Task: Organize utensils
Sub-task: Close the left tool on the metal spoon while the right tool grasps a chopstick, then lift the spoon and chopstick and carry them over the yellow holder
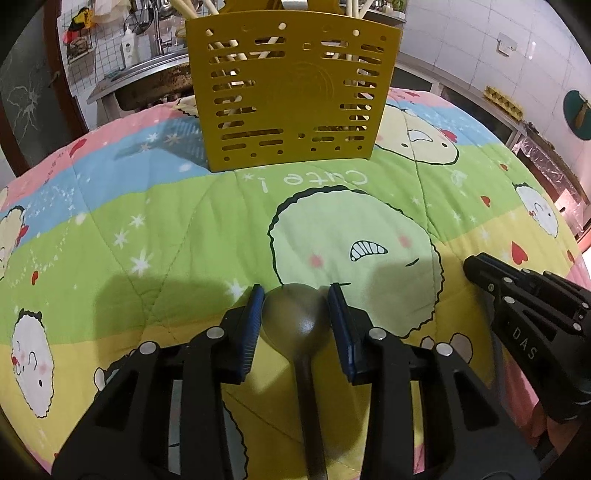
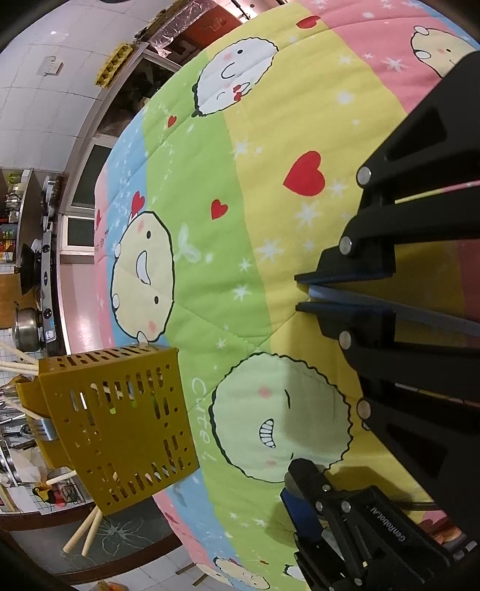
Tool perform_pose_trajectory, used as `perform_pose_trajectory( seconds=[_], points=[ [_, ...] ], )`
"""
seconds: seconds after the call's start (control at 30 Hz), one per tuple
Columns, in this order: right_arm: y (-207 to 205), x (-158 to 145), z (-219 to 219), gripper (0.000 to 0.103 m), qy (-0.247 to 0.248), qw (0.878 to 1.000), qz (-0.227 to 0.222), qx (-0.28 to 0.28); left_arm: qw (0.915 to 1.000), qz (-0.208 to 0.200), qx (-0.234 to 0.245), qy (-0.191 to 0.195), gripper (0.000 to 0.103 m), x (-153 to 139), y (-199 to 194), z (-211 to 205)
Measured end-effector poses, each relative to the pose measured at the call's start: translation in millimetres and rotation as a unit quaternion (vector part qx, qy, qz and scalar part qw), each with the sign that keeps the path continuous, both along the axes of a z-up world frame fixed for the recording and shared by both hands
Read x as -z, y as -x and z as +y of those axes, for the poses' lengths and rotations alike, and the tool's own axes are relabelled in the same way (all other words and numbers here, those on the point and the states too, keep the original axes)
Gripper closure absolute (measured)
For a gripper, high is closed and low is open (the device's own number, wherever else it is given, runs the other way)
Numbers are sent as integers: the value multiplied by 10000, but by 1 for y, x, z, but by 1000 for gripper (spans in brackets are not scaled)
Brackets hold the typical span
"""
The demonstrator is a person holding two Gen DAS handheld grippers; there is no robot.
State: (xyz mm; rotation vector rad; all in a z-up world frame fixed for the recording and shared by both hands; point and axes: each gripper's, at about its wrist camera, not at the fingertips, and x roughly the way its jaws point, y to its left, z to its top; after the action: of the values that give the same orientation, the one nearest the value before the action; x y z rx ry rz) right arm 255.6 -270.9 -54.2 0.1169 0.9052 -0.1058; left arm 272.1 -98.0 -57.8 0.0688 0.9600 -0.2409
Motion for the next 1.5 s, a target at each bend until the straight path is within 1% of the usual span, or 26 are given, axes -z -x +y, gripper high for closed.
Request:
perform_pose_trajectory(
  seconds=[0.2, 0.33, 0.53, 0.67, 0.83, 0.97, 1.07, 1.27, 1.37, 1.5],
  points=[
    [-2, 0, 0, 94, 26, 10000, 23, 46, 10000, 8, 2, -2, 68, -1, -3, 0],
    [-3, -2, 2, 94, 69, 10000, -34, 61, 10000, -76, -3, 13, 68, -4, -3, 0],
    [-4, -14, 5, 95, 73, 9998, -200, -10, 9991, -414, -85, 32, 68, -20, -4, 5],
    [-4, -34, 11, 96, 134, 9988, -476, -62, 9969, -786, -90, -38, 68, -38, -2, 8],
    [-1, -61, 18, 96, 189, 9955, -913, -150, 9911, -1315, -148, 108, 68, -66, 5, 17],
    [4, -79, 21, 96, 204, 9916, -1262, -187, 9821, -1862, -217, 189, 68, -88, 15, 24],
    [5, -89, 21, 96, 165, 9880, -1529, -176, 9767, -2122, -247, 223, 68, -101, 19, 28],
    [9, -109, 20, 96, 183, 9775, -2100, -93, 9665, -2544, -281, 214, 68, -118, 26, 37],
    [9, -115, 18, 96, 189, 9722, -2334, -42, 9637, -2645, -305, 214, 68, -123, 24, 39],
    [9, -121, 19, 96, 223, 9669, -2540, -19, 9603, -2762, -351, 196, 68, -127, 21, 43]
  ],
)
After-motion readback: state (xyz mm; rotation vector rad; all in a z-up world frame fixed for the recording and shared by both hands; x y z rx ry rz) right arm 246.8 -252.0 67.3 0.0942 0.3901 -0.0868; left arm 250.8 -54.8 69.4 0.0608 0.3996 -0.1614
